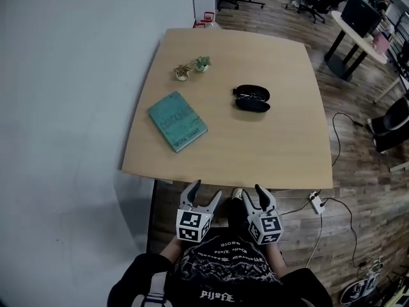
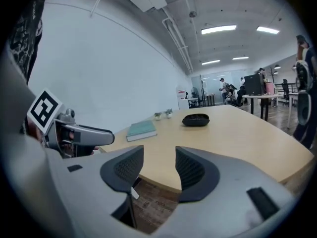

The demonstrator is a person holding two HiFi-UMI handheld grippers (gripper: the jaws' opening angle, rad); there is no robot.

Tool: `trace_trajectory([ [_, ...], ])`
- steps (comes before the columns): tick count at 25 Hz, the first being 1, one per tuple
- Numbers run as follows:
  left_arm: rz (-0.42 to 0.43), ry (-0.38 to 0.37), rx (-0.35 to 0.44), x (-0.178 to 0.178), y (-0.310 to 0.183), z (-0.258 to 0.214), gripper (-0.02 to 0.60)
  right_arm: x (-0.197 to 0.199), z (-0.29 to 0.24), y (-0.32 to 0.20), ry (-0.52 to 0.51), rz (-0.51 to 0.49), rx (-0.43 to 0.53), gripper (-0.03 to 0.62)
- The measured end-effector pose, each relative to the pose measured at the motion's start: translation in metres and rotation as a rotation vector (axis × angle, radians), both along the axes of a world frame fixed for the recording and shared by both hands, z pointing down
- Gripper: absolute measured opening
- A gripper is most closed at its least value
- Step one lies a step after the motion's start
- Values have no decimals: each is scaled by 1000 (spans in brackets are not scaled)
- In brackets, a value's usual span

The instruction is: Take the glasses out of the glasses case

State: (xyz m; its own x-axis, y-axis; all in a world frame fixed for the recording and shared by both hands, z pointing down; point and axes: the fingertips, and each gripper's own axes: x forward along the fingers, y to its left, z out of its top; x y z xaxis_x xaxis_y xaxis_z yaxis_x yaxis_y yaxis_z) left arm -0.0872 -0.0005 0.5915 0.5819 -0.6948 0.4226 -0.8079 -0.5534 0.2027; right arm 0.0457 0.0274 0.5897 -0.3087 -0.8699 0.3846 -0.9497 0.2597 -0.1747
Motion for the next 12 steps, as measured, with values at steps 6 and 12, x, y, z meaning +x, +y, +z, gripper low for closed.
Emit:
trace_trajectory([
  [6,1,17,-1,61,-57,-8,313,44,7,-59,7,-78,-28,209],
  [12,-39,-1,35,109,-106,-16,313,92,-3,-112,10,-136,2,209],
])
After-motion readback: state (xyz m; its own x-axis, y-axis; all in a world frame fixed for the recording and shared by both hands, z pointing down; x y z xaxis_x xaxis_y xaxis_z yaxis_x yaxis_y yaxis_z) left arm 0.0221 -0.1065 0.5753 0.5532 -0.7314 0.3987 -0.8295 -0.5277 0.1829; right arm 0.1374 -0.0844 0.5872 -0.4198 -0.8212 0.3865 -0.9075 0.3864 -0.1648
